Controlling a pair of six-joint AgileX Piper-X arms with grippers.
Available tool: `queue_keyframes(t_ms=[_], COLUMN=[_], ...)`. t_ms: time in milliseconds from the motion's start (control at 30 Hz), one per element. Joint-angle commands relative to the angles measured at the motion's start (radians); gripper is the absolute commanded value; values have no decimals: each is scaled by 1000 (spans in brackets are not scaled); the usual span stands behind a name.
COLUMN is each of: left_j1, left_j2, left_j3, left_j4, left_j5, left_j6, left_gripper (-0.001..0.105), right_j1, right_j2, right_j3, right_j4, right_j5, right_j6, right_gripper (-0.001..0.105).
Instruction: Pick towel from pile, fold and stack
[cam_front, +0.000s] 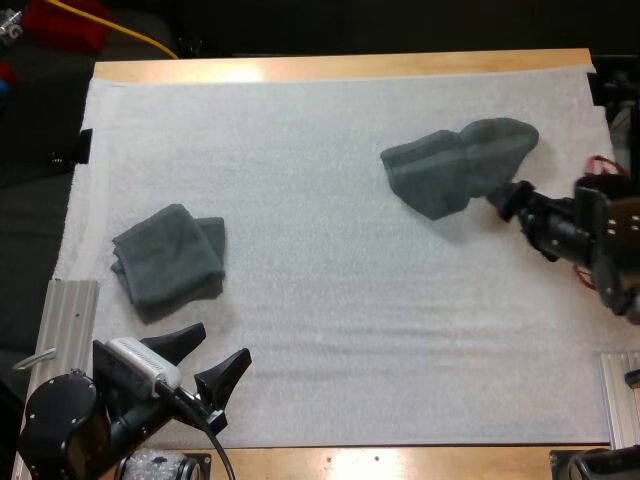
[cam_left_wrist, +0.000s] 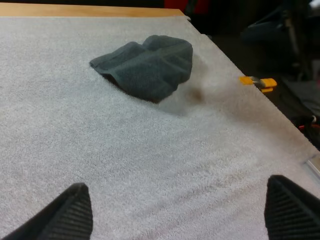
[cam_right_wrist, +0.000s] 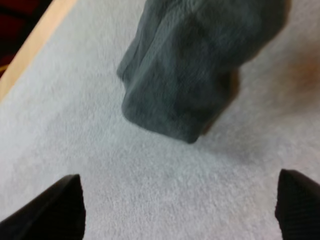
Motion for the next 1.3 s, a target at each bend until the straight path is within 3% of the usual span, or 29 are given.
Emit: queue_keyframes(t_ms=[0, 267, 867, 1100, 1167, 1267], left_j1=[-4, -4, -4, -4, -4, -4], left_j2=[0, 0, 0, 0, 0, 0], left_j3=[-8, -8, -8, -8, -8, -8], left_j4=[-11, -11, 57, 57, 57, 57], left_j5=[-10, 44, 44, 45, 46, 52], left_j6=[-10, -10, -10, -10, -10, -10], left_gripper=[69, 69, 69, 69, 69, 69], right_j1=[20, 50, 50, 50, 50, 50], right_j2=[26, 181, 500, 574, 587, 608], right_j3=[-9, -9, -9, -9, -14, -30], right_j4=[-35, -184, -561, -696, -704, -701], right_j5=[19, 73, 68, 68, 68, 58], right_j6=[25, 158, 401, 444, 452, 463], right_gripper=[76, 76, 76, 75, 71, 54])
